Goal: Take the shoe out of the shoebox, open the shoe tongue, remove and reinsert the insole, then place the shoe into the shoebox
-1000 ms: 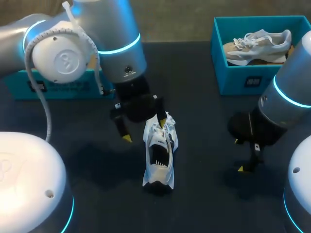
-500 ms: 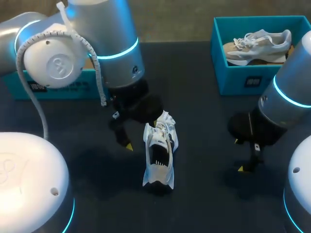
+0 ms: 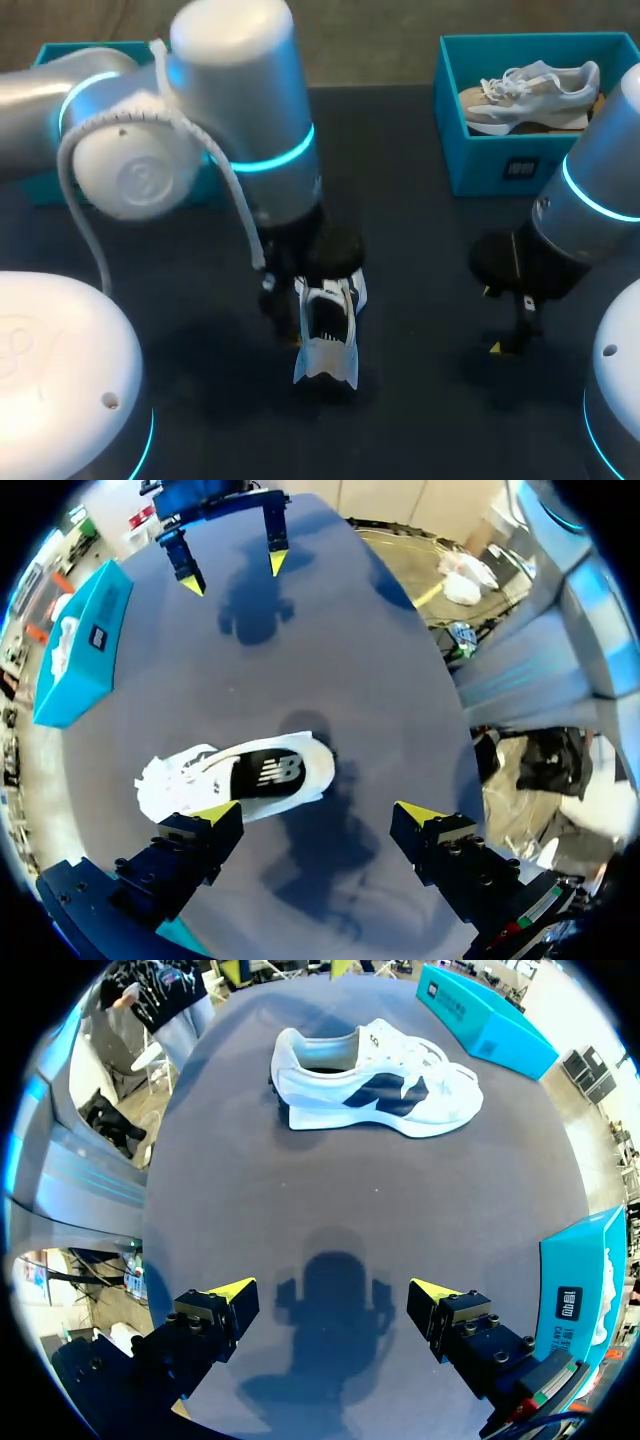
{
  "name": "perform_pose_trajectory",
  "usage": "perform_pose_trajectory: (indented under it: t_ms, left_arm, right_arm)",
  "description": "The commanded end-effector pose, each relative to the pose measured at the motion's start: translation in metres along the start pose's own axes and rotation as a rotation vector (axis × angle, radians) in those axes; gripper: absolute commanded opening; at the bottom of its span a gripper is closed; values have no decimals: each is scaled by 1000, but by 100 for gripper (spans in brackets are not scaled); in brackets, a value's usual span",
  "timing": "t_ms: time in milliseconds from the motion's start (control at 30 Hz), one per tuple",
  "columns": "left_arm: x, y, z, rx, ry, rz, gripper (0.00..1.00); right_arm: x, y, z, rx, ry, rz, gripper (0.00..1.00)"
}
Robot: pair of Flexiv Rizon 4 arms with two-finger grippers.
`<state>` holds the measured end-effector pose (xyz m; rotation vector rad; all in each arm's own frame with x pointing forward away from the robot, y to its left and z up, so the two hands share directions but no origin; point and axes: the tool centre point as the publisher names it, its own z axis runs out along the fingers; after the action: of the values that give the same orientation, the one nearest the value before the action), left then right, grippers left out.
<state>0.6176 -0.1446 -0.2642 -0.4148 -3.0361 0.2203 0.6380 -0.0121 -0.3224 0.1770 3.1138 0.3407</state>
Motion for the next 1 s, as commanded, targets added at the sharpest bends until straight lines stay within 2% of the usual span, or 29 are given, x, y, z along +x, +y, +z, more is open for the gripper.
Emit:
perform_pose_trajectory:
  t_ms: [33,233,467,767,1000]
  left_arm:
    - [13,-3,19,-7,-32,-38,100]
    - [18,-11,46,-36,-57,-85,100]
    - [9,-14,76,-39,-70,-104,100]
    - [-3,-19,92,-49,-74,-121,100]
    - [-3,-20,99,-70,-85,-181,100]
  right_arm:
    - [2,-1,0,-1,-3,0,100]
    - [2,-1,0,-1,-3,0,100]
    - [2,-1,0,-1,-3,0,100]
    - [2,-1,0,-1,-3,0,100]
    - [2,-1,0,-1,-3,0,100]
